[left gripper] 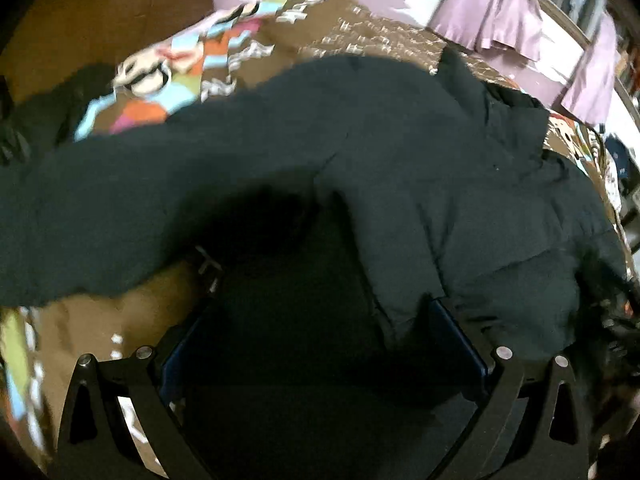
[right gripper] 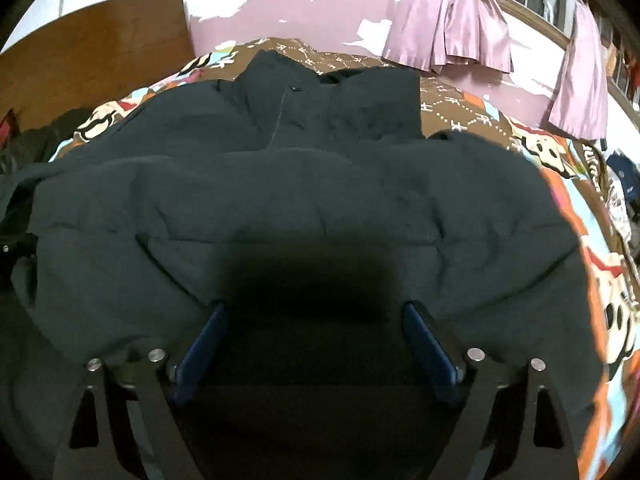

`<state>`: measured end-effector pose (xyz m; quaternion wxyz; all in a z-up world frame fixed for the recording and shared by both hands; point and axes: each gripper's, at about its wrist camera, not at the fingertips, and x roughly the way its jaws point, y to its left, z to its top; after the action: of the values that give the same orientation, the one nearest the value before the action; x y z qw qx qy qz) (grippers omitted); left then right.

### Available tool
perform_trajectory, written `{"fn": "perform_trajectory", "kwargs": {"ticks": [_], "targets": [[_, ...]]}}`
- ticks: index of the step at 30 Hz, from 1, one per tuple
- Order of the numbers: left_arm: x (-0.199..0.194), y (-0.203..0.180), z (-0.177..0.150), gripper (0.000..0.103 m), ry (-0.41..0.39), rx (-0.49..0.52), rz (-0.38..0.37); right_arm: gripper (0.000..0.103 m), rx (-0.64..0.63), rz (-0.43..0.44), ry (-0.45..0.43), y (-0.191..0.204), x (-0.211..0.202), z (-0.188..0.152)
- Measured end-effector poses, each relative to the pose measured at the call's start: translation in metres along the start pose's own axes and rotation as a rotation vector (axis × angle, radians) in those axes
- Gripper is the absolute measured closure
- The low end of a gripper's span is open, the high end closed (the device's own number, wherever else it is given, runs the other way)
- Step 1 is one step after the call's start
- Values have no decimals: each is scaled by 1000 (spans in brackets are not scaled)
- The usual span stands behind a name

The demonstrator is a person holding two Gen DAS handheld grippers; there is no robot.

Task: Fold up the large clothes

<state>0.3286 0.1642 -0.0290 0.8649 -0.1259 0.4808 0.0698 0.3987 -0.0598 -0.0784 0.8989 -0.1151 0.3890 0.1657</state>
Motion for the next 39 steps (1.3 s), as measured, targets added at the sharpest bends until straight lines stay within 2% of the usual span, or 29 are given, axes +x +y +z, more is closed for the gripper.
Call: {"fn": "perform_trajectory", "kwargs": {"ticks": [3, 9, 12, 15, 18, 20, 24, 29, 33, 35, 39], "targets": [[4, 4, -7, 1, -25, 2, -7, 10, -31, -36, 2, 6, 7, -5], [4, 4, -12, 1, -59, 4, -8, 9, -35, -48, -10, 5, 9, -9], [-7, 14, -12, 1, -102, -39, -86, 9, -34, -65, -25, 6, 1, -10], [-36, 44, -17, 1, -163, -208, -173, 8, -23, -78, -50, 13, -15, -5], [-68, 77, -21, 1, -236, -357, -195, 8, -60, -46, -91, 38, -35, 4], [-90, 103, -29, 1, -303, -447, -147, 8, -97, -17, -108, 56, -44, 11], [-116, 160, -33, 1, -379, -630, -39, 8, -134, 108, -147, 101, -60, 31], [-125, 228, -49, 1, -458, -836, 66, 8, -128, 183, -148, 148, -48, 54], [-113, 276, -71, 1, -515, -1026, 59, 8, -149, 161, -121, 178, -22, 58], [-107, 292, -78, 1, -546, -1088, 55, 8, -179, 140, -102, 188, -8, 54], [-97, 316, -90, 1, -595, -1209, 35, 1, -152, 148, -126, 184, 5, 42]]}}
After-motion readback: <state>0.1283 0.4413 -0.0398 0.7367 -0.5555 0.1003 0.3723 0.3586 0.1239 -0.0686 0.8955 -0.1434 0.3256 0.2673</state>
